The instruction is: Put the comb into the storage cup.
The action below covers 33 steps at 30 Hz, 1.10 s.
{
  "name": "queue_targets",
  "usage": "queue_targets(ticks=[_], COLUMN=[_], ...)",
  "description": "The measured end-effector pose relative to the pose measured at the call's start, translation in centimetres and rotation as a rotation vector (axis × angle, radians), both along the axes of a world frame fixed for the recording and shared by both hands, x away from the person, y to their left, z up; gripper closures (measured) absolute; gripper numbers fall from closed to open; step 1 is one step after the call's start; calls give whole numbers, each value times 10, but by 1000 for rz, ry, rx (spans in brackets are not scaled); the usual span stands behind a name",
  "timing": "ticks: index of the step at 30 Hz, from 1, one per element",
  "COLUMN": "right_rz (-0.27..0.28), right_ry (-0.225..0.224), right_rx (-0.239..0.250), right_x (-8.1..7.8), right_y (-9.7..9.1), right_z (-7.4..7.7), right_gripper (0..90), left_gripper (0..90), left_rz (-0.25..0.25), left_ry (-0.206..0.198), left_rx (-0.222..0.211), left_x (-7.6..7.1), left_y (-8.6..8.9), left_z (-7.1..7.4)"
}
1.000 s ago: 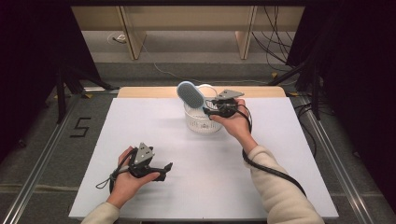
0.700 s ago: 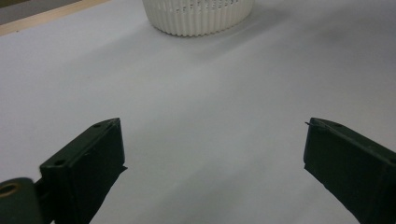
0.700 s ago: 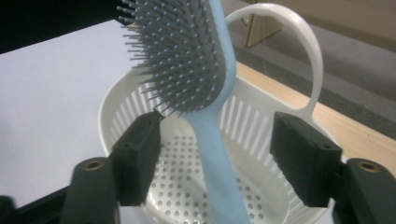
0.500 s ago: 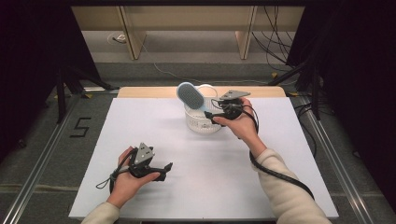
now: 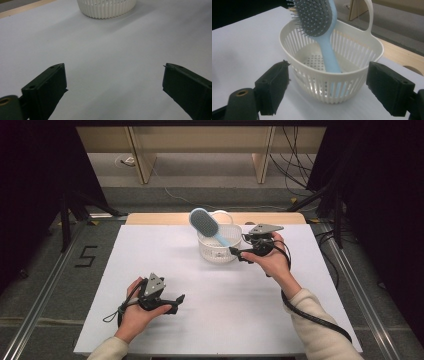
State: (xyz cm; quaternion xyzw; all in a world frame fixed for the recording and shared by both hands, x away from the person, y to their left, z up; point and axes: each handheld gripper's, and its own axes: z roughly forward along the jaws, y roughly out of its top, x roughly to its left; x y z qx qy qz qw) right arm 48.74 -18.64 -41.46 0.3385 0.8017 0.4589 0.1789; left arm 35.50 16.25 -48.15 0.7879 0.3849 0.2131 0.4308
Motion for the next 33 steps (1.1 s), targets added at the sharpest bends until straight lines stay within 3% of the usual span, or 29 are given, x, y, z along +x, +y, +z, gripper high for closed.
queue_targets(ticks=[33], right_rz=[13], right_ry=[10], right_rx=[36], right_x=[-51], right_y=[-53], right_z=[-4], right_gripper=[172], left_gripper=[47], left_rz=[4], left_ry=[0], left_rx=[-2], left_x=[0], left_y=[1], left_z=[0])
